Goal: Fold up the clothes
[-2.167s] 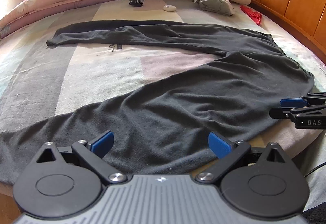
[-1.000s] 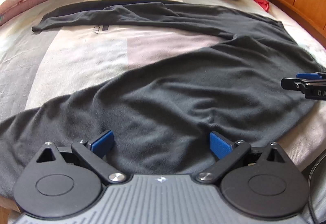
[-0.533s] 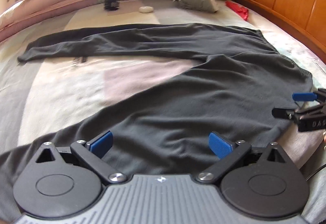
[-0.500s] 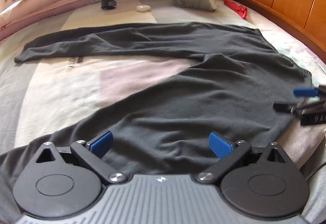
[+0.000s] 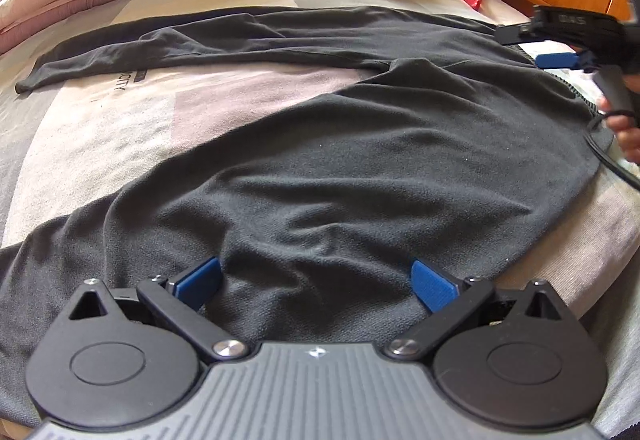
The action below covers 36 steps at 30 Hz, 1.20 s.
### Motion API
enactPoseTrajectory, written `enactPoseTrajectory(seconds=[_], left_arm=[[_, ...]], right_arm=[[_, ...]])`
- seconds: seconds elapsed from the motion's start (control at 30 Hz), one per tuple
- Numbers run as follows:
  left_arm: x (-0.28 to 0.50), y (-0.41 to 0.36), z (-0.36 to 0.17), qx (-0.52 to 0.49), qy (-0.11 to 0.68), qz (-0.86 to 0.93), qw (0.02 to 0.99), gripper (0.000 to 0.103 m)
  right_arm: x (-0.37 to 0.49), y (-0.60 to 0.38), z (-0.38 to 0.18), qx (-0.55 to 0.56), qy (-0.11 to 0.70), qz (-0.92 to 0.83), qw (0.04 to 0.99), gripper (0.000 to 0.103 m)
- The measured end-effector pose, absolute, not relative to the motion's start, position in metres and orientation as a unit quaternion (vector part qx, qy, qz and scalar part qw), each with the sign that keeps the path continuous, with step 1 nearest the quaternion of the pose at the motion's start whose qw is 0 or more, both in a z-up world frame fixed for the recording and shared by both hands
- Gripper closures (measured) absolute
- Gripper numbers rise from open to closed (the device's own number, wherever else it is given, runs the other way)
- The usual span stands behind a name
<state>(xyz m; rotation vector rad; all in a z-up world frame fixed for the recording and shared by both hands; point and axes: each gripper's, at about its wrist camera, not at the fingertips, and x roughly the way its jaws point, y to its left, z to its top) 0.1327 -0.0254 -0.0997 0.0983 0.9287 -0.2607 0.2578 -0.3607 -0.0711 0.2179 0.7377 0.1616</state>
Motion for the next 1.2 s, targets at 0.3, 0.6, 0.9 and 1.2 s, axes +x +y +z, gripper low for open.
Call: enactPoseTrajectory(seconds=[0.3,0.6,0.9,1.2], left_arm=[[0.136,-0.022,-0.101,0.048,0.442,-0.132,0.886,0.001],[0.135,-0.016,-0.087,0.03,0.434,-0.123,0.892,0.001],[0.143,-0.011,-0.098,0.043,0.438,-0.124,0.889,0.001],[0.148,-0.008,-0.099,0.043,0.44,-0.127,0.888,0.001]], right_arm=[[0.323,-0.397,-0.096,0.086,0.385,0.019,0.919,0.0],[0.318,-0.369,-0.059,0.064,0.376,0.079,0.921,0.0],[0.369,-0.331,-0.102,-0.016,0.401,0.067,0.913,0.0],[0.412,-0.348,-0.088,0.016,0.418,0.032,0.908,0.0]])
